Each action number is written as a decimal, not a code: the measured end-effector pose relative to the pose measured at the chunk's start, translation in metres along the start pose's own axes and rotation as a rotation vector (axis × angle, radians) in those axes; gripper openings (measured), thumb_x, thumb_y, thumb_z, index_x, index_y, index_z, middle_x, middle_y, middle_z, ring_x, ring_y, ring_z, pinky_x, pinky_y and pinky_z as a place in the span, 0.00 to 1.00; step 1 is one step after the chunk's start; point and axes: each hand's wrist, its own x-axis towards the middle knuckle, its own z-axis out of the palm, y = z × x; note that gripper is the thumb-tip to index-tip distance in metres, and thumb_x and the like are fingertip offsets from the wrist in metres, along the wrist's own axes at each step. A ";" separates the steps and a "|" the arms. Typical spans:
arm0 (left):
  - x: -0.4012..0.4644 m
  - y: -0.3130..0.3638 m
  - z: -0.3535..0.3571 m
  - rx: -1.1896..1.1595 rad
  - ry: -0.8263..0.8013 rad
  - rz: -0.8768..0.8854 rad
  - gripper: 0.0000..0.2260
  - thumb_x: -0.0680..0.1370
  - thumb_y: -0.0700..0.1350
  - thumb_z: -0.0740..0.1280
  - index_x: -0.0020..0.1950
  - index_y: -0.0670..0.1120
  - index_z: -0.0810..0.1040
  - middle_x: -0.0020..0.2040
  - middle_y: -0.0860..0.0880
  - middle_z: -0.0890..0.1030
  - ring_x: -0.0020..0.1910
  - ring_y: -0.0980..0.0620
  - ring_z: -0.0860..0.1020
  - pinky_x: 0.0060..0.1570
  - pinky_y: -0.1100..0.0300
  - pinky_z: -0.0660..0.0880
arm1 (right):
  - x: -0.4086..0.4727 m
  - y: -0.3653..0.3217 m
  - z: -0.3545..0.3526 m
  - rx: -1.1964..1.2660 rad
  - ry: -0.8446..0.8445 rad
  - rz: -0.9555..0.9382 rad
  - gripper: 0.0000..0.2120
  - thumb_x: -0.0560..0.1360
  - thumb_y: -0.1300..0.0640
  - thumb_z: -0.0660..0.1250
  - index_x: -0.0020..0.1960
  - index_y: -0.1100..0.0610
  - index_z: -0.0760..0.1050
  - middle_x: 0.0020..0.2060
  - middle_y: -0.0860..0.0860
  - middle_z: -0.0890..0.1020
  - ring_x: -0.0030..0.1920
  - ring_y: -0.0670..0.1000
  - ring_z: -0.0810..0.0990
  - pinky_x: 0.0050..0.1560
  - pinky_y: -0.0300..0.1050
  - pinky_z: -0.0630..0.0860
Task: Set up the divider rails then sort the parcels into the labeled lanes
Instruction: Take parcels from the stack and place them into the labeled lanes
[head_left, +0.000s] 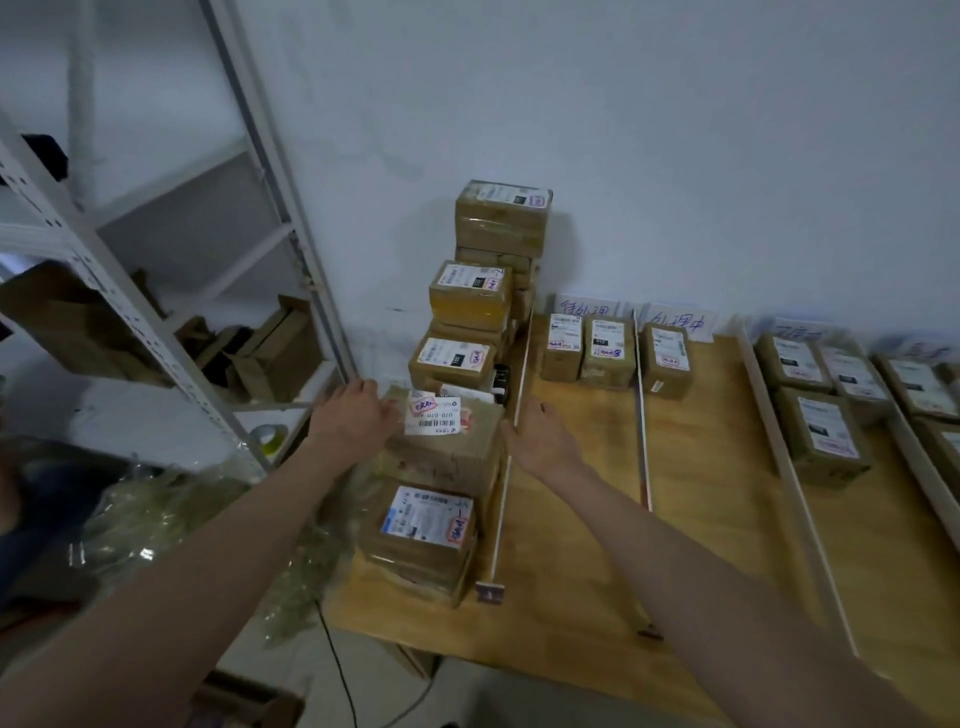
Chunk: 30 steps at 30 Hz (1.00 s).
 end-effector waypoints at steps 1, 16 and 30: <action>0.005 -0.003 0.002 -0.002 -0.011 0.004 0.22 0.82 0.57 0.53 0.65 0.42 0.72 0.64 0.42 0.75 0.63 0.42 0.74 0.64 0.46 0.70 | 0.003 -0.004 0.005 0.037 0.004 0.011 0.19 0.82 0.47 0.57 0.68 0.57 0.66 0.62 0.56 0.75 0.61 0.60 0.75 0.53 0.53 0.75; 0.025 -0.014 0.036 -0.498 -0.138 -0.074 0.21 0.84 0.58 0.54 0.65 0.43 0.71 0.51 0.49 0.79 0.45 0.52 0.78 0.37 0.60 0.72 | 0.023 -0.033 0.015 0.382 -0.095 0.217 0.12 0.79 0.55 0.64 0.61 0.58 0.71 0.56 0.57 0.80 0.54 0.54 0.80 0.54 0.54 0.80; 0.069 0.049 -0.045 -0.502 -0.105 0.253 0.23 0.79 0.60 0.63 0.67 0.45 0.75 0.64 0.46 0.78 0.62 0.43 0.76 0.56 0.53 0.71 | -0.016 -0.012 -0.053 0.475 -0.063 0.216 0.18 0.78 0.47 0.69 0.60 0.60 0.81 0.52 0.53 0.82 0.52 0.53 0.80 0.51 0.46 0.77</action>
